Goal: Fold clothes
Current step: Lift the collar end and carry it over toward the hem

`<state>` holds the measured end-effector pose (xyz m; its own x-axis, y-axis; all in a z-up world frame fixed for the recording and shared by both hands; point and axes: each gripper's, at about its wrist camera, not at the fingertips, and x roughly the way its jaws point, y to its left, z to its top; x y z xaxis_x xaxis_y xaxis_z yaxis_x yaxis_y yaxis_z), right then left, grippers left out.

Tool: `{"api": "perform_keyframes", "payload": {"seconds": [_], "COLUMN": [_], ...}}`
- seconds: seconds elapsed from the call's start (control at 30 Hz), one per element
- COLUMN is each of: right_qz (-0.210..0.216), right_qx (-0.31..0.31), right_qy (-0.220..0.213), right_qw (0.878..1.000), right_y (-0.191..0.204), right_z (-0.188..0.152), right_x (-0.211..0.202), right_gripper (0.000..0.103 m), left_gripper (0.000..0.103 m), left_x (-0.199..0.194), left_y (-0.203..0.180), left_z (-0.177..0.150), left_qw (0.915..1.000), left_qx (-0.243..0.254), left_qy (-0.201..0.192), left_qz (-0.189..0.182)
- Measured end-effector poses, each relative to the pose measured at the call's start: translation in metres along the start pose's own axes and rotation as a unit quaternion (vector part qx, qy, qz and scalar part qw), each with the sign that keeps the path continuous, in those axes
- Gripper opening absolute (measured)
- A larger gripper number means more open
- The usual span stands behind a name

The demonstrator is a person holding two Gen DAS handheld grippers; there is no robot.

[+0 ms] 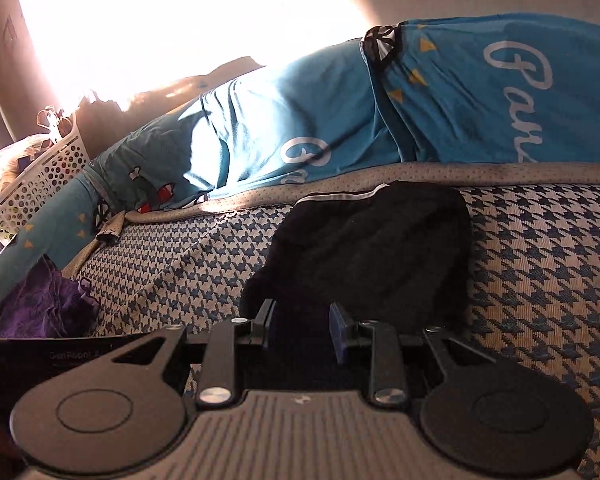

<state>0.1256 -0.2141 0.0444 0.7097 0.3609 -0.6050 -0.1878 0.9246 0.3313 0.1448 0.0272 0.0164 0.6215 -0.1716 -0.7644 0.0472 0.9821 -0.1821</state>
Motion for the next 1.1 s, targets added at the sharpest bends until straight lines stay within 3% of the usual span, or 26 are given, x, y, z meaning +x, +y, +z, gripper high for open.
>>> {"api": "perform_keyframes", "payload": {"seconds": [0.2,0.67,0.77,0.93,1.1], "right_qz": [-0.022,-0.058,-0.039,0.028,0.061], "right_qx": [-0.028,-0.066,-0.077,-0.069,-0.056], "right_qy": [0.033,0.077,0.093,0.108,0.120], "right_qw": [0.999,0.993,0.992,0.991,0.989], "right_y": [-0.003,-0.014,-0.010,-0.003,0.003], "right_z": [-0.014,-0.028,-0.032,-0.033,-0.037], "right_x": [0.002,0.002,0.003,0.001,0.003], "right_gripper": [0.028,0.028,0.028,0.028,0.028], "left_gripper": [0.103,0.103,0.103,0.103,0.103], "left_x": [0.006,0.042,0.045,0.041,0.044], "left_y": [-0.021,-0.044,-0.040,-0.041,-0.035], "left_z": [0.002,0.000,-0.001,-0.001,0.000], "left_qw": [0.9998,0.9992,0.9989,0.9971,0.9977], "left_qx": [0.012,0.039,0.040,0.057,0.047], "left_qy": [-0.010,-0.001,0.010,0.002,0.014], "left_qz": [-0.011,0.004,0.023,0.049,0.048]}}
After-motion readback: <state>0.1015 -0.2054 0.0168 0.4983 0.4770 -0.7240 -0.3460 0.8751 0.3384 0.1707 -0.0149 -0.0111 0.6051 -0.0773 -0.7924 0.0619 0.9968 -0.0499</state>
